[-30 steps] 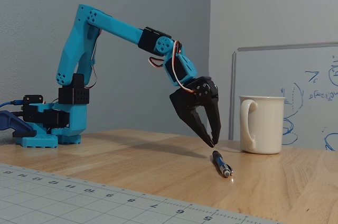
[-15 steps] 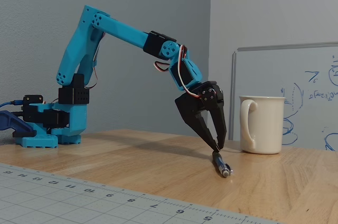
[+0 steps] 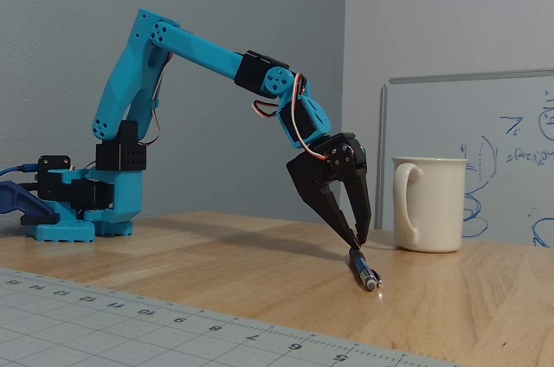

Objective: Touch the pen.

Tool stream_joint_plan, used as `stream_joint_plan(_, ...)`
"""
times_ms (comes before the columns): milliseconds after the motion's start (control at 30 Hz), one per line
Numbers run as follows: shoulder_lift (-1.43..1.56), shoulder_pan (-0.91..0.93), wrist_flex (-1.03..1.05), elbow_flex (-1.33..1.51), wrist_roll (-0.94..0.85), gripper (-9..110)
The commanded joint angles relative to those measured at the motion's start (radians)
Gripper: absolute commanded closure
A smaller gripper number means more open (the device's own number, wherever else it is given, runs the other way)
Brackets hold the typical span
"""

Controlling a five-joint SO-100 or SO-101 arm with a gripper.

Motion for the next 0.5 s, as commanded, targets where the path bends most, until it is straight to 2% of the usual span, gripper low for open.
stream_joint_plan(0, 0.023, 0.012, 0.006, -0.074, -0.005, 101)
stream_joint_plan(467, 0.021, 0.012, 0.006, -0.066, -0.005, 101)
